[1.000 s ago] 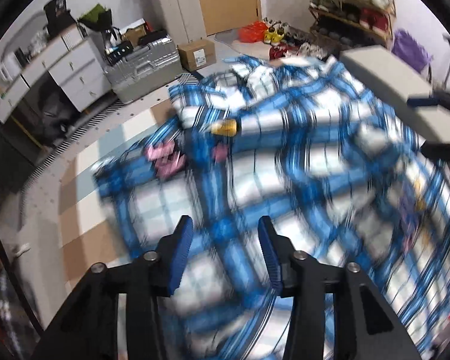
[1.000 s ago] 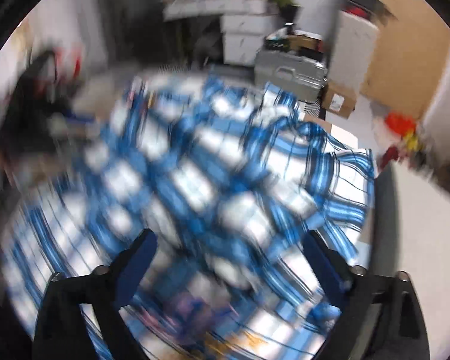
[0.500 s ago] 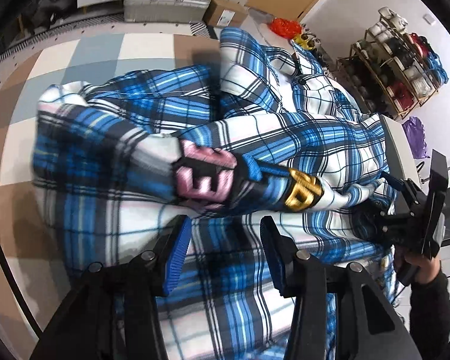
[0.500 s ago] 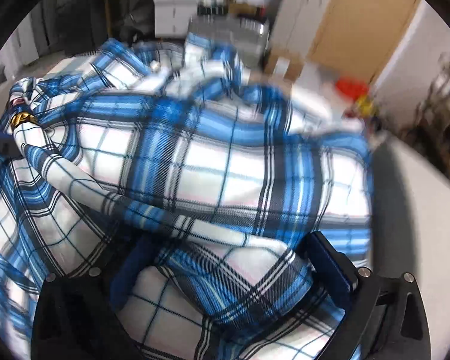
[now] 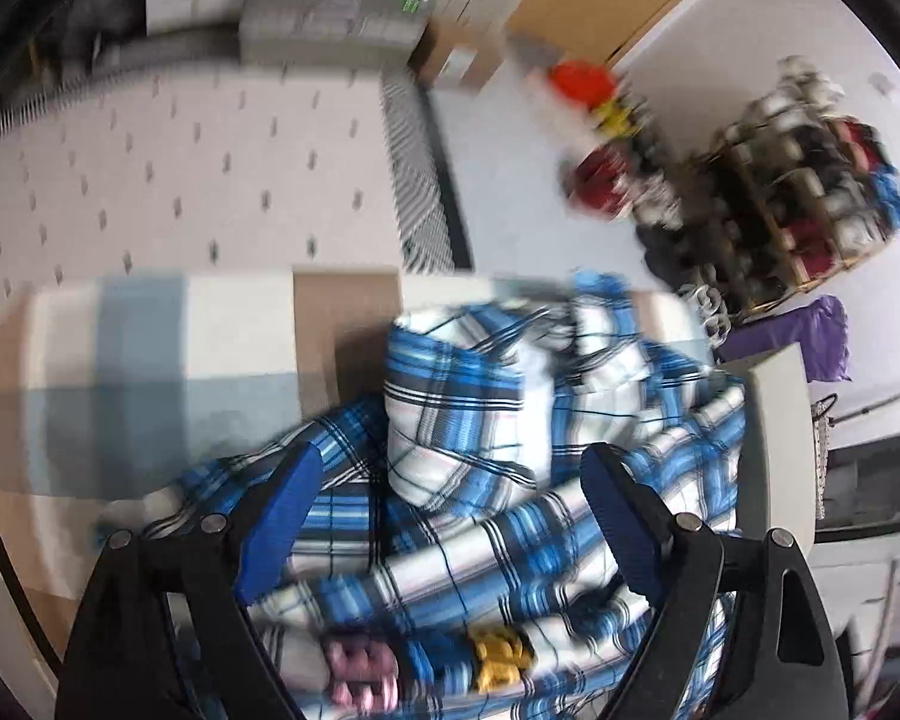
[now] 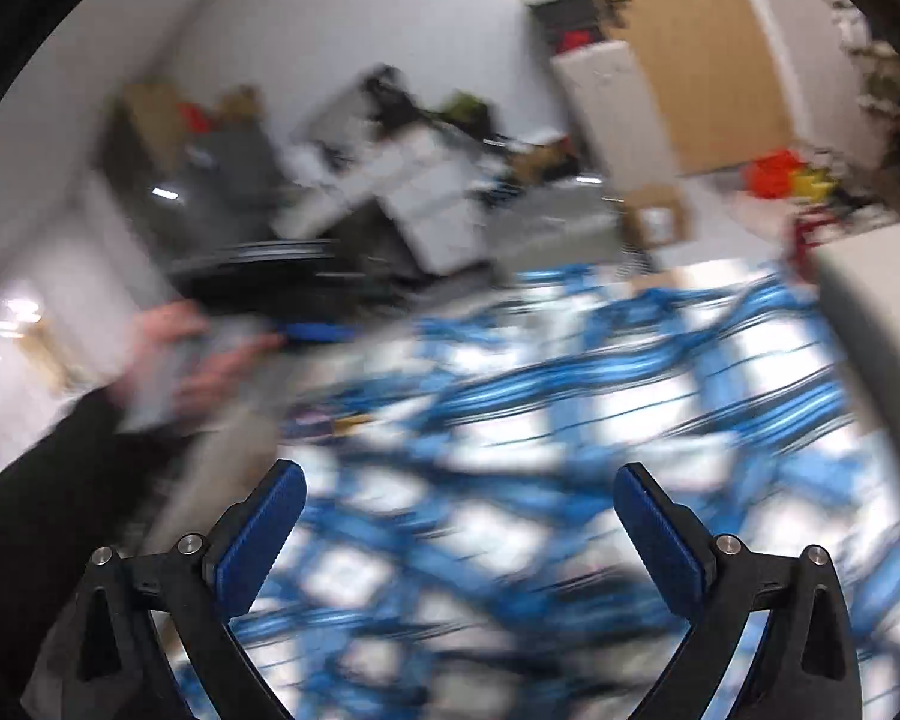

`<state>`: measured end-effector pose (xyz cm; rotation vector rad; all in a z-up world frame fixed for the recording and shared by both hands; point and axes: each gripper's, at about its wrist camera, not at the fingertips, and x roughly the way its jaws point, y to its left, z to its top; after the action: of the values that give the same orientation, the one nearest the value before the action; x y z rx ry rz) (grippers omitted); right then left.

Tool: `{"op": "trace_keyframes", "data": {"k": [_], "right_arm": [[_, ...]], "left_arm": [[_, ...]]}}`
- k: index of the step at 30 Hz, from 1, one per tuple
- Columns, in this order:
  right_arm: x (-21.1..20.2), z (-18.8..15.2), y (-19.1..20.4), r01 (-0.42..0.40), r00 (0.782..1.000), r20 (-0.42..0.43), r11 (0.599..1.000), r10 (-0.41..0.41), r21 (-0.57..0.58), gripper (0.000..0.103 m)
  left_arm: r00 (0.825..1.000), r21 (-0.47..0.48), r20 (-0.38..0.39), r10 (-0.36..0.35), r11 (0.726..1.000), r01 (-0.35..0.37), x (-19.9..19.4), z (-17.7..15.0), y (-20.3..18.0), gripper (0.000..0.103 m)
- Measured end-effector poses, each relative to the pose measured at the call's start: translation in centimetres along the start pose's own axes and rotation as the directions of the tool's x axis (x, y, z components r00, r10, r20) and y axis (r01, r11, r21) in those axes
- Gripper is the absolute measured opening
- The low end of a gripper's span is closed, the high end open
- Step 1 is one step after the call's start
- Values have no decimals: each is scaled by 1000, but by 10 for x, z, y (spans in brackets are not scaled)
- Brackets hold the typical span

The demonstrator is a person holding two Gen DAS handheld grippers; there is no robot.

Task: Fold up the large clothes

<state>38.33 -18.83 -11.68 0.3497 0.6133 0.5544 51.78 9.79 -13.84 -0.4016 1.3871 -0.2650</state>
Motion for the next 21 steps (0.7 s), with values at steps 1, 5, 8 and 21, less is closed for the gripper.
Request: {"op": "trace_keyframes", "data": {"k": [1,5,8,21], "right_arm": [[1,-10,6,-49,999,12,999,49,-11,103],[18,-33,12,-106,994,-24,994,105,-21,103],[21,-48,8,-127,991,-40,992,128,10,103],[24,-67,6,-247,969,-26,969,248,18,103]], "left_arm": [[999,-50,-26,-39,998,37,12,-1,7,84],[992,-144,-9,-127,982,125,37,4,20,84],[978,-172,8,-207,963,206,46,10,25,84],[989,180,90,-114,979,97,0,19,-51,21]]}}
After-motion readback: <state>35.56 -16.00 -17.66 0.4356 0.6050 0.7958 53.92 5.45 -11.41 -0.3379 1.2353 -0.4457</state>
